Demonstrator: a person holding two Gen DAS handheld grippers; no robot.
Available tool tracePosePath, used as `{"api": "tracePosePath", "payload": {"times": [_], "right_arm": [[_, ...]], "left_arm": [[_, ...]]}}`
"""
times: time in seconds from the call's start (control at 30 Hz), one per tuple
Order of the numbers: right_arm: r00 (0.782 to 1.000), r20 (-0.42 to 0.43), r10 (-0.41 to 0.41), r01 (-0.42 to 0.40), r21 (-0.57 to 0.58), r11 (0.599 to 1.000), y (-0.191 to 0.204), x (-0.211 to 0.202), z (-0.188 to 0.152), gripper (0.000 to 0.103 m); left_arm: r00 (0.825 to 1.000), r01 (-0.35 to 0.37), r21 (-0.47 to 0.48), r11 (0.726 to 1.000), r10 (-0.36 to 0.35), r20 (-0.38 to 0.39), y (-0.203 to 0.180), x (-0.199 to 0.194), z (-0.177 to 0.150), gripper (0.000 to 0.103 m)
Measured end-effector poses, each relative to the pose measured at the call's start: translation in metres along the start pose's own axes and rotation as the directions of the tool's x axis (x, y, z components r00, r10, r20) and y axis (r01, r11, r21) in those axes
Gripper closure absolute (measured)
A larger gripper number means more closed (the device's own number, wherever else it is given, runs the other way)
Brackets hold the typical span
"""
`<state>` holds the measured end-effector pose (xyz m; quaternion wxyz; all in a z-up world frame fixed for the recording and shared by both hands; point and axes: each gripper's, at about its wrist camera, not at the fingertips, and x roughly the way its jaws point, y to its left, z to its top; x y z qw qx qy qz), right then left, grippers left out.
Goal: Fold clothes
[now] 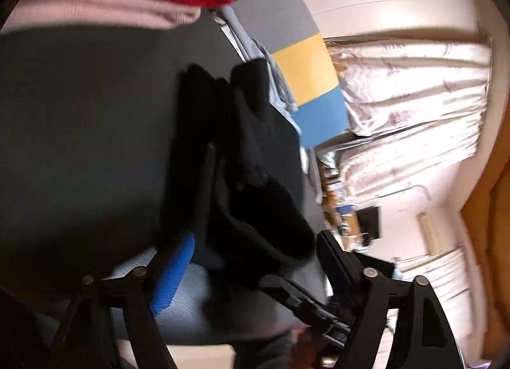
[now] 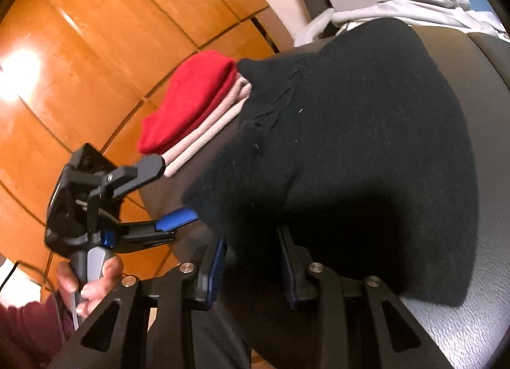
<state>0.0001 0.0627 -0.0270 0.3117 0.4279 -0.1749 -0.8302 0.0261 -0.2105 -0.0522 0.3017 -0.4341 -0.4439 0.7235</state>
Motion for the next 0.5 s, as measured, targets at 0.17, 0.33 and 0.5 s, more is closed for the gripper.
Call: {"api": "tracePosePath", "payload": {"times": [0.17,0.33,0.5], "right_arm": [[1.0,0.019,-0.023,0.024,-0.045,0.999,0.006,-0.01,-0.01,0.072],[0.999,0.033,-0.034,0.037,-0.106,0.994,0.024,-0.008,-0.015,0.072],[1.0,0.0,-0.007,0.006,-0.163,0.987,0.04,-0.002,-0.019,0.072]], "left_arm": [[0.996,0.048,0.029,0.998,-0.046,-0.079,-0.029,0.015,-0.01,0.019],[0.993,-0.06,0.109,0.992,0.07,-0.096,-0.057,0.031,-0.002,0.013],[0.946,-0.283,0.119,0.952,0.298,-0.13,-0.058,0.056,0.014,0.062]]}}
